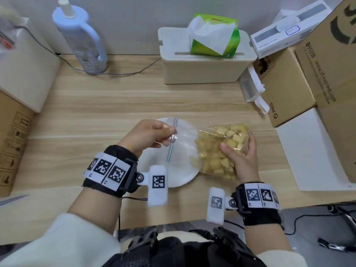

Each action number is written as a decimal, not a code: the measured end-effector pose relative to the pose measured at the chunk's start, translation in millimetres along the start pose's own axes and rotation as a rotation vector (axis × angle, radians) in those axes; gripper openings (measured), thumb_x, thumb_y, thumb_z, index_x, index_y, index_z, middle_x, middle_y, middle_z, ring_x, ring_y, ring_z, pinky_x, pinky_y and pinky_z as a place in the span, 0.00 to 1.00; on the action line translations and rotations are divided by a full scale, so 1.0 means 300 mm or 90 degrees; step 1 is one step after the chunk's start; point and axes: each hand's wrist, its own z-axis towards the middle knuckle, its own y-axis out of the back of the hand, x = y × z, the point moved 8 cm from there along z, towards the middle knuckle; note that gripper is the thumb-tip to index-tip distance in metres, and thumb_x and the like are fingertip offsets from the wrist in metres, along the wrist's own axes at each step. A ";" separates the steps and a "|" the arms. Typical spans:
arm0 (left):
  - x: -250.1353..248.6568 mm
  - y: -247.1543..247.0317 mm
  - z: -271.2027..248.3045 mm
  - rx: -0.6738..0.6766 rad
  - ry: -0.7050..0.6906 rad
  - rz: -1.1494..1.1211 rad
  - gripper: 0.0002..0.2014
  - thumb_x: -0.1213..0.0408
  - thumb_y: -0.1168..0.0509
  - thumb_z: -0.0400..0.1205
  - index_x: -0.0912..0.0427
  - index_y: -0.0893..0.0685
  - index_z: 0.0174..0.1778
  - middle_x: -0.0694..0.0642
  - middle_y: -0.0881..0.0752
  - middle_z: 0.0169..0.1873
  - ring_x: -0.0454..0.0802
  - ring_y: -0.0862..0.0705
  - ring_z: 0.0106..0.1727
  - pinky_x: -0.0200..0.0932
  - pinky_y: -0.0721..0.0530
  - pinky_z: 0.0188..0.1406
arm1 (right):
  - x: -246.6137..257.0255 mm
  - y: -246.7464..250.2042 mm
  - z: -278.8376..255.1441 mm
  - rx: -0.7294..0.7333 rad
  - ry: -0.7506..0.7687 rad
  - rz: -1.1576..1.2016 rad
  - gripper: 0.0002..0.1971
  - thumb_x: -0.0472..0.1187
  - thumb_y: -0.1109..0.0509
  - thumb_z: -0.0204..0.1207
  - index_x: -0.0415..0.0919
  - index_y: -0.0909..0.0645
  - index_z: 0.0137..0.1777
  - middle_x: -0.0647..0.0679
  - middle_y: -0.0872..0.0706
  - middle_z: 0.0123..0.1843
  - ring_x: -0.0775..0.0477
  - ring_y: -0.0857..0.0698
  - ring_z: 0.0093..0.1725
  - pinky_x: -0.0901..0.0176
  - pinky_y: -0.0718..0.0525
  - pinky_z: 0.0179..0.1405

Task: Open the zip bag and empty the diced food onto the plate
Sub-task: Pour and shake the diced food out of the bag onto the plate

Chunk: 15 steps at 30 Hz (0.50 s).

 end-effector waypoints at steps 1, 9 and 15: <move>0.011 0.007 0.001 -0.001 0.005 0.002 0.06 0.58 0.34 0.76 0.53 0.15 0.36 0.42 0.12 0.23 0.33 0.19 0.23 0.34 0.24 0.35 | 0.005 0.003 0.000 -0.014 0.010 -0.017 0.46 0.35 0.21 0.60 0.54 0.40 0.76 0.50 0.23 0.70 0.52 0.19 0.63 0.59 0.14 0.54; 0.049 0.048 0.009 -0.014 0.012 -0.016 0.05 0.59 0.34 0.77 0.55 0.16 0.37 0.42 0.13 0.21 0.33 0.19 0.22 0.27 0.24 0.26 | 0.047 -0.034 -0.029 -0.016 0.039 -0.064 0.45 0.37 0.20 0.60 0.57 0.38 0.74 0.55 0.24 0.68 0.53 0.22 0.66 0.58 0.20 0.59; 0.098 0.086 0.011 -0.066 0.078 -0.016 0.04 0.60 0.32 0.75 0.54 0.17 0.36 0.43 0.16 0.15 0.33 0.20 0.18 0.28 0.28 0.22 | 0.071 -0.091 -0.031 0.029 0.057 -0.098 0.44 0.39 0.20 0.60 0.57 0.38 0.74 0.58 0.23 0.65 0.54 0.22 0.66 0.60 0.18 0.59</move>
